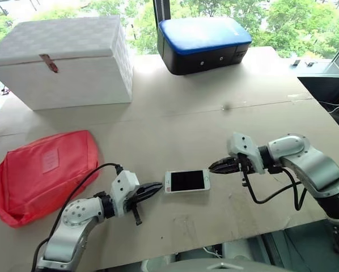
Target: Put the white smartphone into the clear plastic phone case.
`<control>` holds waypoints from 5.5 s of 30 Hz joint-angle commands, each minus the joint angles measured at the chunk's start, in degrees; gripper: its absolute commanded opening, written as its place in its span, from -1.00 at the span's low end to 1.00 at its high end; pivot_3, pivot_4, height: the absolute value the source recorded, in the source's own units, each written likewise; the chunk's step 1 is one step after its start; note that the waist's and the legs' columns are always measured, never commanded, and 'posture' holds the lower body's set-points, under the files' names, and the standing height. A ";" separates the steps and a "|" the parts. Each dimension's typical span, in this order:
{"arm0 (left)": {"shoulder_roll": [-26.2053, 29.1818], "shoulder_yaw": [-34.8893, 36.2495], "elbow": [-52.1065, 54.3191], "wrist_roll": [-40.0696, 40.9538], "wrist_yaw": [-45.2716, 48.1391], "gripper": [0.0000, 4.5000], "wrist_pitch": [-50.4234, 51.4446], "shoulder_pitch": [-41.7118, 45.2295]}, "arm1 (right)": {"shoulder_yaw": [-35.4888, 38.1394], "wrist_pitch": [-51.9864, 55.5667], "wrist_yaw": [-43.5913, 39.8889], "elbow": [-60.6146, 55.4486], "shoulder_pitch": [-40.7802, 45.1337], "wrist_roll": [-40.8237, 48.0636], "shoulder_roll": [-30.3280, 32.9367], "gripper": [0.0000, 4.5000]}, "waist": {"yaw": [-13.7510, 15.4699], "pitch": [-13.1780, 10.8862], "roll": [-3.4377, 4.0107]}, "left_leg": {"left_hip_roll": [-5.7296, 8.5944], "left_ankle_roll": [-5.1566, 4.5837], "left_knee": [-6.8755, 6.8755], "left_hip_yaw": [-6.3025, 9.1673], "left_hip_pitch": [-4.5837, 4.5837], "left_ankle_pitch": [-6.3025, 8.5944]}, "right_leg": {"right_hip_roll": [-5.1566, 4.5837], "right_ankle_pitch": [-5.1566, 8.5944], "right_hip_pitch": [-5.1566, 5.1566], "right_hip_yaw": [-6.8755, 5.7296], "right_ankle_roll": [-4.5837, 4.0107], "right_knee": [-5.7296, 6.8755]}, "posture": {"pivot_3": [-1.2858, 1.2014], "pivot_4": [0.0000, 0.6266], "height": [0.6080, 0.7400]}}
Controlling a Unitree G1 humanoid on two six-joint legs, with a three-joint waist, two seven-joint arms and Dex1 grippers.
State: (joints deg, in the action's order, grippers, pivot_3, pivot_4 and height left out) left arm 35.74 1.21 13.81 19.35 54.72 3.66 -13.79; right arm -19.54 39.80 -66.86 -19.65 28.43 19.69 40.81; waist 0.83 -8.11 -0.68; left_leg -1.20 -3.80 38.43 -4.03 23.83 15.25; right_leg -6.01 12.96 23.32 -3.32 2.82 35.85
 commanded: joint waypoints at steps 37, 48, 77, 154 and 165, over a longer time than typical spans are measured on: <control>-2.91 0.91 3.90 3.31 -3.68 -0.96 9.70 3.84 | -7.52 -16.21 -6.23 27.75 11.95 -10.40 -14.58 -1.00 | -1.44 0.04 -0.05 | -0.02 0.26 0.04 -0.04 -0.09 -0.16 | 0.34 -0.14 -0.08 0.01 0.25 0.07 | 0.03 -0.52 0.91; -3.94 0.39 3.34 1.58 -6.23 -0.96 10.34 3.00 | -5.63 -16.54 -4.67 26.96 11.24 -10.13 -18.18 -1.00 | -1.50 0.02 -0.03 | -0.01 0.27 0.04 -0.05 -0.03 -0.17 | 0.34 -0.15 -0.07 -0.02 0.27 0.10 | 0.03 -0.52 0.91; -0.51 -0.66 3.10 1.23 -2.65 -0.96 9.45 4.90 | -3.01 -9.44 0.50 12.01 5.05 -12.71 -7.23 -1.00 | -1.49 0.01 -0.01 | 0.00 0.26 0.01 -0.06 -0.06 -0.16 | 0.27 -0.13 -0.04 0.00 0.22 0.07 | 0.03 -0.52 0.91; -3.87 -9.57 -1.17 -3.62 -9.28 -0.96 13.29 10.47 | -10.75 -4.84 3.00 32.81 8.33 -18.81 -14.89 -1.00 | -1.63 1.40 0.09 | -0.07 0.06 -0.16 -0.08 -1.11 0.02 | 0.02 0.01 -0.95 0.08 0.00 0.05 | 0.03 -0.52 0.91; -4.13 -9.90 -4.42 -4.01 -8.52 -0.96 11.58 12.02 | -4.83 -6.00 -1.01 19.69 3.06 -10.85 -11.90 -1.00 | -1.47 1.15 0.45 | -0.05 0.15 -0.18 -0.03 -0.95 0.10 | -0.14 0.01 -0.84 0.06 -0.01 0.01 | 0.03 -0.52 0.91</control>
State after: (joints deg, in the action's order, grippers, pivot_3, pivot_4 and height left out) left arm 31.49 -7.38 11.81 17.27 46.29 14.14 -0.68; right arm -22.63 34.17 -67.62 1.27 32.48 9.93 28.59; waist -0.64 -6.96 -0.23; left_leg -1.24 -3.62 38.25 -4.06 22.88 15.36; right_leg -6.16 12.97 22.48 -3.26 2.80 35.86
